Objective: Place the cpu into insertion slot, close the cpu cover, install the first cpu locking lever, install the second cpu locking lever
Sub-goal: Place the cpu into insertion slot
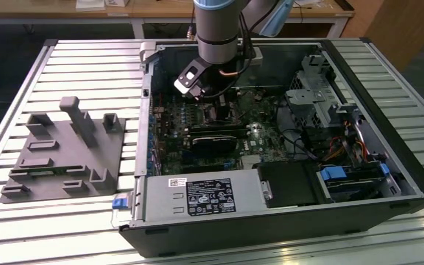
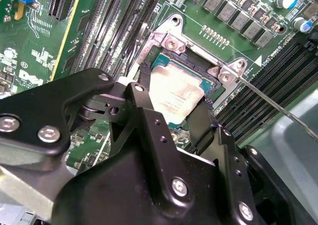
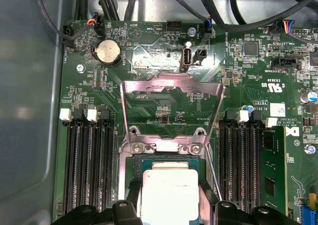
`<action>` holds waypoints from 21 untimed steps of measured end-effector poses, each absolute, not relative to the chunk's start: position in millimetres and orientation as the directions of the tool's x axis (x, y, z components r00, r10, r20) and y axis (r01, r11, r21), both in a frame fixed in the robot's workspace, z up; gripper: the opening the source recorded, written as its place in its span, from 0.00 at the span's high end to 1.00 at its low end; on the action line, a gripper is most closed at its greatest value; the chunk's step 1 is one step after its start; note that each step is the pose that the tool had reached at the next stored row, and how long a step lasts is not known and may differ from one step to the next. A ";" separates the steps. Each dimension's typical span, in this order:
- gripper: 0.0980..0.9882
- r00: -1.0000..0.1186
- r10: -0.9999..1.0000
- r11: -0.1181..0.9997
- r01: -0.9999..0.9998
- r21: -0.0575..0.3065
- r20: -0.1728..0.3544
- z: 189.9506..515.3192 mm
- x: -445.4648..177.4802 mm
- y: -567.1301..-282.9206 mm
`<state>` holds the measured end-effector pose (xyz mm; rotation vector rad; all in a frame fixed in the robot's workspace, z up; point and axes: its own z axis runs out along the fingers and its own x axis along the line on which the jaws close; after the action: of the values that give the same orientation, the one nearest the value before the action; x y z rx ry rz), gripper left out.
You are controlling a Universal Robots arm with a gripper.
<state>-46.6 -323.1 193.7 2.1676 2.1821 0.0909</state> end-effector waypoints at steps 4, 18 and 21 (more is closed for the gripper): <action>0.50 -0.006 1.000 0.007 0.996 0.087 -0.004 195.2 -46.6 -323.2; 0.50 0.007 1.000 -0.006 0.996 0.087 -0.005 192.7 -46.9 -319.9; 0.50 0.007 1.000 -0.007 0.996 0.087 -0.005 192.3 -46.9 -319.7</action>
<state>-46.9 -319.7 192.3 2.1823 2.1667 0.0886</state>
